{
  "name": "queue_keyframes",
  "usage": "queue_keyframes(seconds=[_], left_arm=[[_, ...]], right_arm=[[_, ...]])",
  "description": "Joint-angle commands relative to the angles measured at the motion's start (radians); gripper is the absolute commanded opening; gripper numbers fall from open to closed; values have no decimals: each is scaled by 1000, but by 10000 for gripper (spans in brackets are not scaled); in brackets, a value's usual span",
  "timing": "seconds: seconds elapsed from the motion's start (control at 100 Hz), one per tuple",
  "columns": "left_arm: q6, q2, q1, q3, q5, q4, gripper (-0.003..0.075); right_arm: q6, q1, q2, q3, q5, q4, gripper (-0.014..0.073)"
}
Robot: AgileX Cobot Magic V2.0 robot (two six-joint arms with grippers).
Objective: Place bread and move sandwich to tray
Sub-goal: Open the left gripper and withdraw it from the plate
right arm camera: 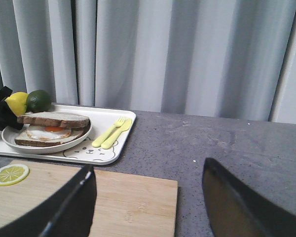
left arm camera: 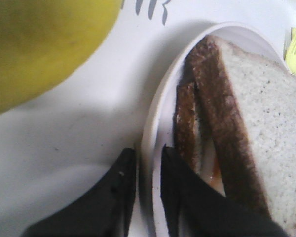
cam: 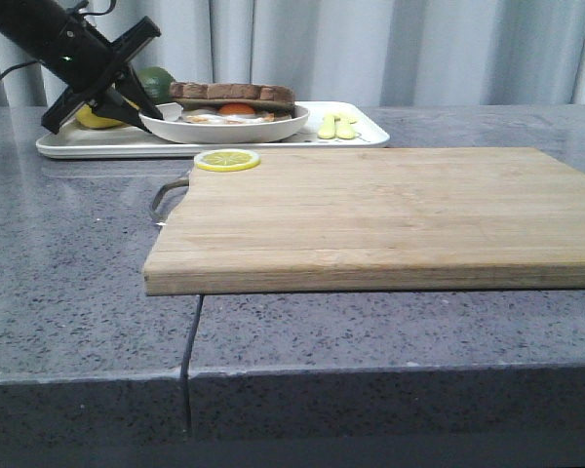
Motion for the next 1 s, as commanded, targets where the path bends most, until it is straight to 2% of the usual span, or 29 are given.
queue_keyframes(seconds=[0.0,0.1,0.19,0.4,0.76,0.87,0.99], left_arm=[[-9,-74,1,-37,-10,-51,209],[-9,-74,11,-37,6,-51,267],[-9,-77,18,-37,17,-51,288],[-9,-89,25,-71,49,-29,288],[-20,-89,42,-298,249,-6,288],[-20,-113,50,-369,249,-3,288],[-20,-165,51,-447,249,77,288]], right_arm=[[-4,-8,5,-24,-85,-6,471],[-4,-8,5,-24,-86,-6,471],[-4,-8,5,-24,-88,-6,471],[-4,-8,5,-24,-108,-6,471],[-4,-8,5,-24,-116,-6,471],[-4,-8,5,-24,-116,-6,471],[-4,-8,5,-24,-115,-6,471]])
